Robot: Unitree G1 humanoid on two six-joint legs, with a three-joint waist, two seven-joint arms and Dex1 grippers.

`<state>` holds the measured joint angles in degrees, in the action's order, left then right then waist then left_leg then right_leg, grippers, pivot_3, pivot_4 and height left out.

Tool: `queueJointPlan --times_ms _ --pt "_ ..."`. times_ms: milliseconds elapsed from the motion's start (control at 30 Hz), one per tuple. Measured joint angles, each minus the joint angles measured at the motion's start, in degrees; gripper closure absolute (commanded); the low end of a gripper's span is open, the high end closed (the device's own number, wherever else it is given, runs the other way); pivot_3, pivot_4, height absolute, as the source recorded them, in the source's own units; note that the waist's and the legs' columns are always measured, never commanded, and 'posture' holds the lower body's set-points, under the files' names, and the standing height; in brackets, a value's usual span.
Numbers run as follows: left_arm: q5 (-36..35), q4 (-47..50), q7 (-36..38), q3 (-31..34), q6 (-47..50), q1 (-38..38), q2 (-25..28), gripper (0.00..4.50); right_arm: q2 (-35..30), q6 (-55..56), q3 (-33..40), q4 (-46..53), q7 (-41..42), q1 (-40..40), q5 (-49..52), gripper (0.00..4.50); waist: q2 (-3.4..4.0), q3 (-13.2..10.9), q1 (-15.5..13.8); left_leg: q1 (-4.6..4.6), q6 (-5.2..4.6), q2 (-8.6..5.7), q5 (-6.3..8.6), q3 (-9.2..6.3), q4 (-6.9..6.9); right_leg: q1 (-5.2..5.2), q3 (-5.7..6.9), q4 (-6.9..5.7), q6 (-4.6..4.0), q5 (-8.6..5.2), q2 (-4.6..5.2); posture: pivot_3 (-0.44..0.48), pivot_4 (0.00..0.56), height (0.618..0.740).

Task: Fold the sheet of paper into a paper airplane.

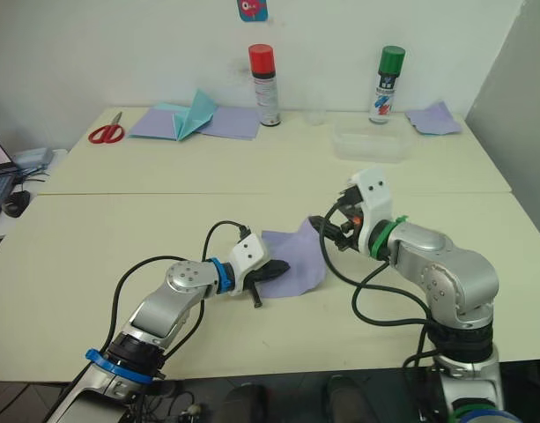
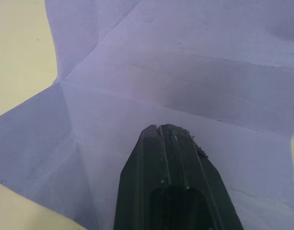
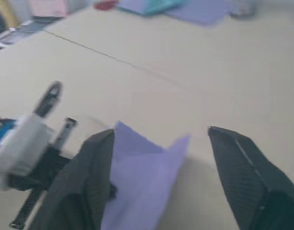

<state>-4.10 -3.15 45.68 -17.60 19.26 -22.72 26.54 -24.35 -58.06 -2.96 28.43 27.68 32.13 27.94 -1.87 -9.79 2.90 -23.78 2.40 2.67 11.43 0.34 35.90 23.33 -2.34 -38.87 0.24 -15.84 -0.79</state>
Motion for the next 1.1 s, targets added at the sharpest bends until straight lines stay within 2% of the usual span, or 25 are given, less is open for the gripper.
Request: queueJointPlan --times_ms 67,200,500,733,867,1100 --pt "0.0 -0.2 0.1 0.0 -0.1 -0.1 0.0 4.50 -0.8 7.4 -5.3 -1.2 2.3 -0.5 -3.7 3.13 0.00 0.0 0.0 0.00 0.00 0.01 0.00 0.02 0.00 0.00 -0.02 0.00 0.01 0.00 0.00 0.000 0.150 0.740" --pt "0.0 -0.5 0.2 -0.1 -0.6 -0.2 -0.1 4.50 0.7 14.7 -12.1 -6.5 2.0 -3.1 -9.5 4.46 -0.03 0.0 -0.1 -0.02 0.00 0.00 0.00 0.06 0.02 -0.01 -0.06 0.00 0.02 0.01 0.04 0.000 0.150 0.740" --pt "0.0 -1.4 0.8 0.0 -1.2 -0.5 -0.2 4.50 2.7 24.5 -16.5 -17.0 0.3 -9.5 -18.7 4.48 -0.05 0.0 -0.2 0.00 0.00 -0.01 0.00 0.10 0.03 -0.01 -0.08 -0.02 0.04 0.02 0.05 0.000 0.150 0.740" --pt "0.0 -1.6 1.0 0.1 -1.4 -0.5 -0.3 4.50 6.6 30.5 -16.3 -24.0 -1.5 -11.5 -22.6 4.48 -0.05 0.0 -0.2 0.03 0.00 0.00 0.00 0.10 0.04 -0.02 -0.08 -0.03 0.05 0.03 0.02 0.000 0.150 0.740" --pt "0.1 -2.2 1.0 0.2 -3.5 -0.2 -0.3 4.50 8.4 34.9 -14.3 -25.5 -1.6 -13.3 -22.4 4.48 -0.05 0.0 -0.3 0.01 0.01 -0.01 0.00 0.12 0.03 -0.02 -0.11 -0.03 0.04 0.03 0.02 0.000 0.150 0.740" --pt "0.1 -3.5 0.9 0.9 -5.5 0.1 0.0 4.50 7.5 37.6 -14.0 -26.7 -0.8 -15.9 -23.7 4.48 -0.05 0.0 -0.1 0.11 0.00 0.03 0.00 0.13 0.03 -0.04 -0.12 -0.07 0.04 0.03 0.00 0.000 0.150 0.740"
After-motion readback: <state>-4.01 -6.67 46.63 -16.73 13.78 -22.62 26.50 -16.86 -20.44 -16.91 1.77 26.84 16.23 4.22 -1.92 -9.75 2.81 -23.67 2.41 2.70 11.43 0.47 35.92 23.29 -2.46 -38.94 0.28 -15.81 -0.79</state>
